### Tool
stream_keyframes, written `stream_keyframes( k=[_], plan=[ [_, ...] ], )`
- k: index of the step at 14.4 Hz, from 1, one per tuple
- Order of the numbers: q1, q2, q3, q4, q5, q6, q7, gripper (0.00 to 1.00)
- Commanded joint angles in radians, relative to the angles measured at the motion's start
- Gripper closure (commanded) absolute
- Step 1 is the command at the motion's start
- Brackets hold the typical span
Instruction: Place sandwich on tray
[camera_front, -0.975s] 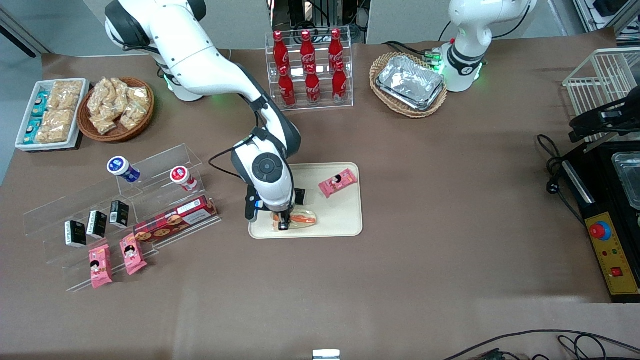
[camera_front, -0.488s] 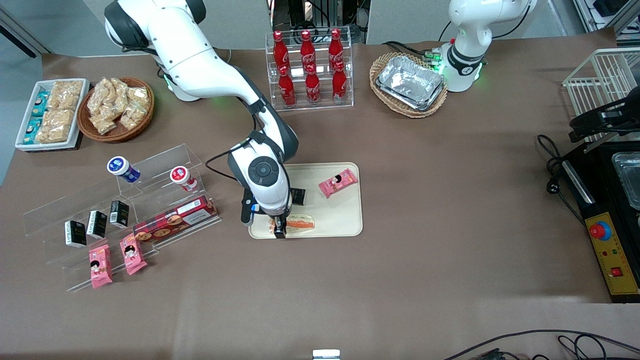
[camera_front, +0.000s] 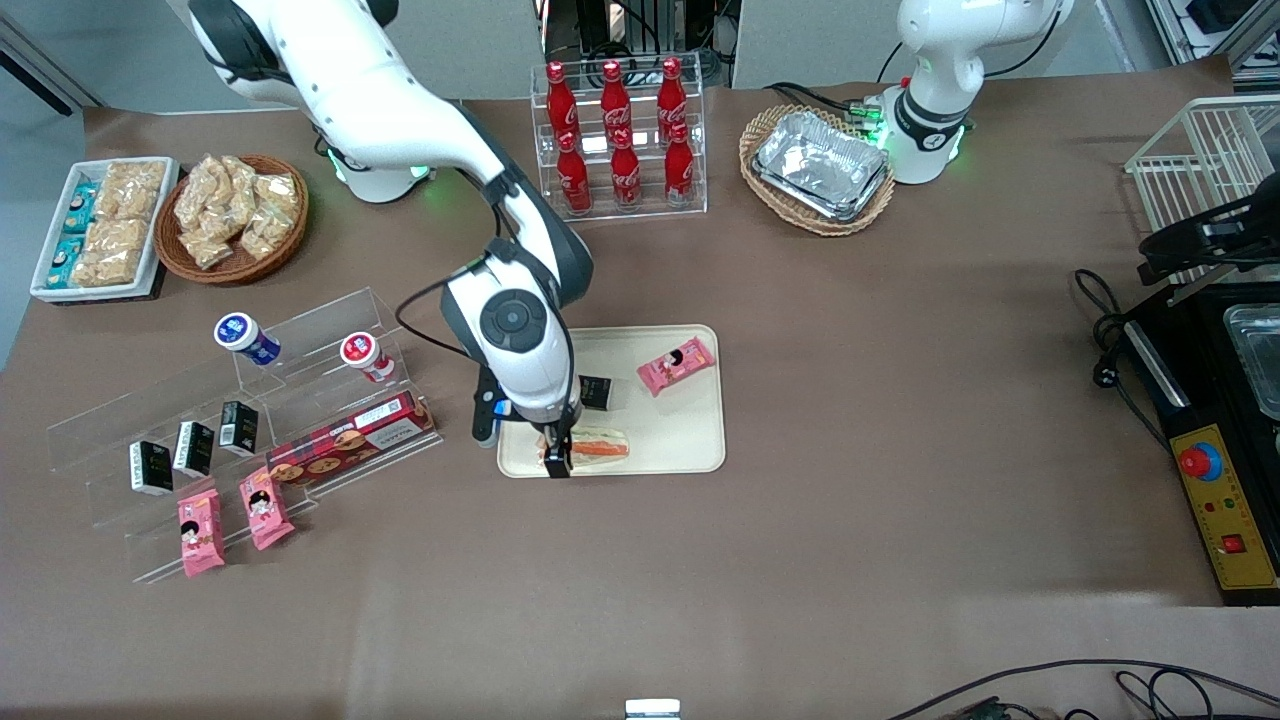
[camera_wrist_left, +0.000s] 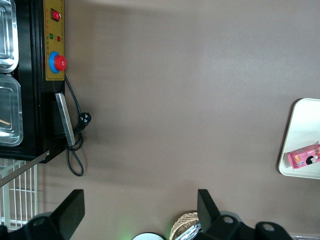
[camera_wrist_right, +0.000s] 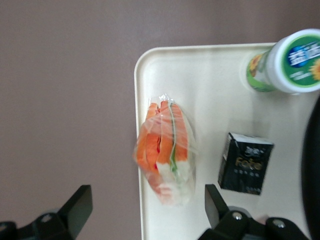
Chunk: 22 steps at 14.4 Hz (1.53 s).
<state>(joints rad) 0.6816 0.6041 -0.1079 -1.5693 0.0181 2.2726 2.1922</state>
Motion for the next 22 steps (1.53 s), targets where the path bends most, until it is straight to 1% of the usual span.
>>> stream_keyframes(
  k=[1,5,7,10,13,14,16,18,19,21,22],
  plan=[
    [-0.022,-0.124,0.004,-0.011,0.005,-0.119,-0.020,0.00],
    [-0.054,-0.228,0.002,-0.009,0.003,-0.130,-0.025,0.00],
    [-0.097,-0.276,0.005,-0.011,0.003,-0.131,-0.080,0.00],
    [-0.158,-0.329,0.016,-0.009,0.008,-0.186,-0.282,0.00],
    [-0.204,-0.353,0.022,-0.009,0.008,-0.247,-0.567,0.00],
    [-0.241,-0.357,0.046,-0.009,0.008,-0.263,-0.627,0.00],
    [-0.356,-0.368,0.127,-0.011,0.005,-0.283,-0.721,0.00],
    [-0.456,-0.382,0.186,-0.014,0.005,-0.338,-0.852,0.00],
    [-0.490,-0.391,0.204,-0.015,0.006,-0.363,-0.918,0.00],
    [-0.555,-0.400,0.252,-0.018,0.006,-0.399,-0.973,0.00],
    [-0.580,-0.399,0.278,-0.020,-0.004,-0.404,-0.996,0.00]
  ],
)
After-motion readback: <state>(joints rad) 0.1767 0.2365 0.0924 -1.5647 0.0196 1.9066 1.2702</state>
